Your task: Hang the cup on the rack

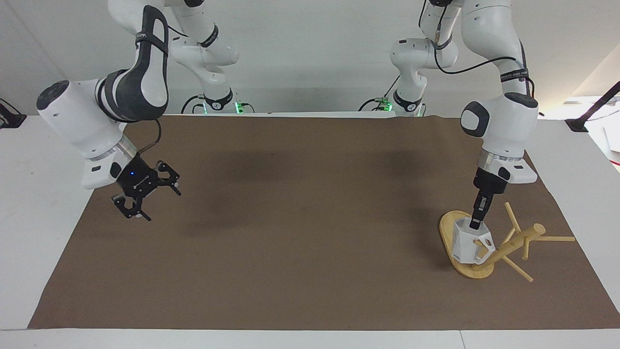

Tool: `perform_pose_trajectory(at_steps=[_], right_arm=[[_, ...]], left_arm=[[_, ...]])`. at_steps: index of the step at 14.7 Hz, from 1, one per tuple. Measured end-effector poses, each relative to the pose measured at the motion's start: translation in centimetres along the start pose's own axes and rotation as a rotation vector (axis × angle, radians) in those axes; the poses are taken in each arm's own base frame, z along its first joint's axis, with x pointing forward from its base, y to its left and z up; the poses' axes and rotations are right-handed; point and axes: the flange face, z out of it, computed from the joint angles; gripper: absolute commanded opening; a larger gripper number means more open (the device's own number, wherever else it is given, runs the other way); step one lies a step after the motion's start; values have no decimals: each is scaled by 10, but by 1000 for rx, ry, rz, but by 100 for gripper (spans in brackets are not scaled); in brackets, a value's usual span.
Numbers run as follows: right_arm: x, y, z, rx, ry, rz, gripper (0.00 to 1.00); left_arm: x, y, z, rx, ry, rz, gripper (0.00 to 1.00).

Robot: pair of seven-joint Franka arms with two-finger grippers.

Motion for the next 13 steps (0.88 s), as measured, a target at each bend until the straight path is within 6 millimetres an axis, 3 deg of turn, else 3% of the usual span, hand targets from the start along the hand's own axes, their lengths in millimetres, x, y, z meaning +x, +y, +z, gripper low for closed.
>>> perform_pose_trajectory(at_steps=[4,7,11,13], right_arm=[[-6,-2,-51,-26,-120,205,100],[-15,-19,-90,-26,-171,491,100],[-31,-57,-136,-76,-267,708,100],[-37,-60,-147,-82,-266,733,100]], left_arm=[[15,-9,-4,49,-23,22,100],[22,-21,-21,182,-122,221,100],[30,-8,-84,303,-328,525,100],[41,1,-128,323,-417,639,100]])
